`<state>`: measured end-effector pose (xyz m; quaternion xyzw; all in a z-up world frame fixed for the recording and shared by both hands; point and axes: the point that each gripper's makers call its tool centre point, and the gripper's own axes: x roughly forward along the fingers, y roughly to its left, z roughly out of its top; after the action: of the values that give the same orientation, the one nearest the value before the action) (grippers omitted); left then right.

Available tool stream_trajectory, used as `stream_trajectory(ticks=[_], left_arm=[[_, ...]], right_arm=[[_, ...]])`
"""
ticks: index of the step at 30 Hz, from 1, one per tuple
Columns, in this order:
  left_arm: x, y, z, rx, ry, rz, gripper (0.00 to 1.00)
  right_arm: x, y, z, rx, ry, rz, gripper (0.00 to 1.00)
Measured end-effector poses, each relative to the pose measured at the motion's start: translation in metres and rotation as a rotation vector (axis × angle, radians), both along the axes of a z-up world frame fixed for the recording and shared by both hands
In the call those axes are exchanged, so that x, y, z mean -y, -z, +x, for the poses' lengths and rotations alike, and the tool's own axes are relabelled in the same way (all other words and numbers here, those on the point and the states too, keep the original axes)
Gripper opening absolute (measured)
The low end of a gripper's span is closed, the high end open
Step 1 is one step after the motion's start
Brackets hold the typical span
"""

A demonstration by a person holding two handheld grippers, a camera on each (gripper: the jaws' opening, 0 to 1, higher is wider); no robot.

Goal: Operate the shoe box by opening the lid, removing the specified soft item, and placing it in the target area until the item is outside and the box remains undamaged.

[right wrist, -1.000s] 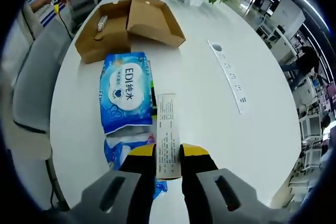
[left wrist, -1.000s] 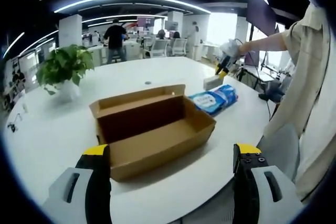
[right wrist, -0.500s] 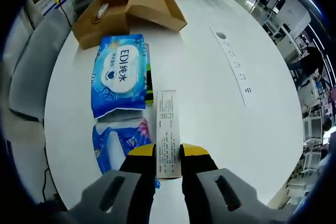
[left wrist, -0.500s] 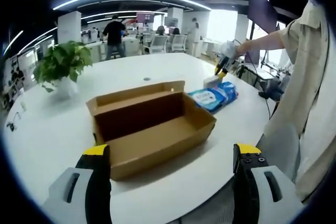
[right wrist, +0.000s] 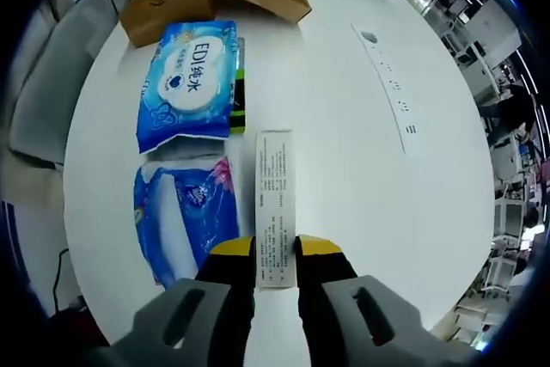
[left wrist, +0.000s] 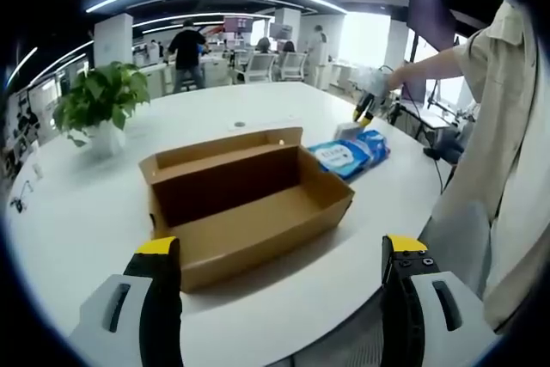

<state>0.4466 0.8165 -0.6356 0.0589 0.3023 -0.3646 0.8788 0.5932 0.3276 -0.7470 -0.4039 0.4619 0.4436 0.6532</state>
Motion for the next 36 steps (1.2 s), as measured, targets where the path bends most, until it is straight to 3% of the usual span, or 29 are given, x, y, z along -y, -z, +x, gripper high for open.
stream_trajectory(ticks=[15,31,36], left_arm=[[0.005,0.003,-0.001,-0.007,0.01,0.002,1.0],[0.004,0.005,-0.002,-0.008,0.009,0.004,1.0],[0.003,0.005,-0.002,-0.006,0.011,0.006,0.99]], right_arm=[[0.004,0.001,0.003,0.021,-0.077,-0.043,0.16],[0.004,0.0,0.012,0.055,-0.055,-0.057,0.16],[0.007,-0.003,0.013,0.077,-0.024,-0.063,0.22]])
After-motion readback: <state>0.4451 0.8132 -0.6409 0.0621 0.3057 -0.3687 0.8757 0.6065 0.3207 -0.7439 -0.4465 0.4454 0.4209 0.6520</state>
